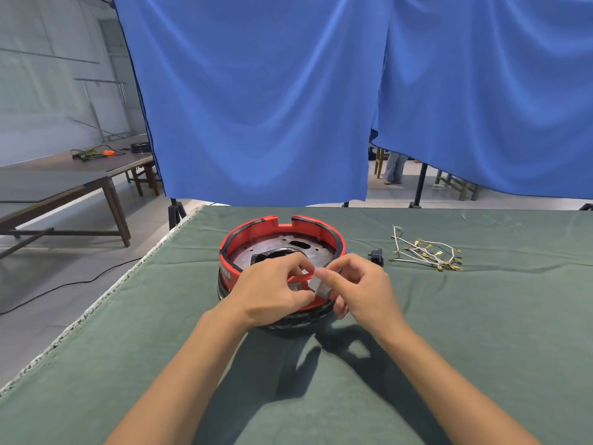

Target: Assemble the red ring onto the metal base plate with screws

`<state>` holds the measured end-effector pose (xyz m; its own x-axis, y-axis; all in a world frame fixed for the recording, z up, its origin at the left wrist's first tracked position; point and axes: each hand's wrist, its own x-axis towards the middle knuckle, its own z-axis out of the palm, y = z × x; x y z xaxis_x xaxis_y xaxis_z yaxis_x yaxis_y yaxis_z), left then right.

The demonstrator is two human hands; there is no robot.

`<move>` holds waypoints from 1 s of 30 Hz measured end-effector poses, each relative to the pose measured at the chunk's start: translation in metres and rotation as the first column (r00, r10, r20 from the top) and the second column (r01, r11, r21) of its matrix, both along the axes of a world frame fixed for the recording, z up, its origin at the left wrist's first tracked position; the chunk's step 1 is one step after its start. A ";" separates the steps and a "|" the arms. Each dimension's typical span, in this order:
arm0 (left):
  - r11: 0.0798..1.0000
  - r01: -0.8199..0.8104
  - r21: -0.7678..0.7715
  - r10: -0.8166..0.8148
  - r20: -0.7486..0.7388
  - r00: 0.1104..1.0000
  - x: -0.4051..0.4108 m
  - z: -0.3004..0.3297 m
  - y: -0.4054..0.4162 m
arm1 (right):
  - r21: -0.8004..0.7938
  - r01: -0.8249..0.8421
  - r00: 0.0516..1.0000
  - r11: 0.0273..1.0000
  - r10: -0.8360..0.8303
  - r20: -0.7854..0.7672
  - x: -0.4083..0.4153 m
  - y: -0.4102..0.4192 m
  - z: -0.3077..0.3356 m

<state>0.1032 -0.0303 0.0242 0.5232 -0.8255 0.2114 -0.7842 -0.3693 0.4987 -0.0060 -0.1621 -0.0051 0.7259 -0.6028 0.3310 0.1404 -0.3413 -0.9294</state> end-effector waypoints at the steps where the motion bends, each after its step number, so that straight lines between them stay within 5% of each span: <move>1: 1.000 -0.002 0.006 0.002 -0.013 1.000 0.000 0.001 0.000 | 0.026 0.003 1.000 1.000 -0.003 0.005 0.000 0.000 0.000; 10: 0.997 0.011 -0.077 -0.020 -0.126 0.992 0.001 0.002 0.000 | 0.339 -0.145 0.989 0.929 0.149 0.013 -0.004 0.000 0.011; 21: 0.993 0.047 -0.105 -0.056 -0.091 0.994 0.001 0.002 0.001 | 0.105 -0.172 0.984 0.979 0.176 -0.029 -0.009 0.001 0.009; 30: 0.942 0.050 -0.331 -0.094 -0.120 0.988 0.001 -0.005 0.000 | 0.262 -0.147 0.988 0.954 0.157 -0.015 -0.007 0.005 0.012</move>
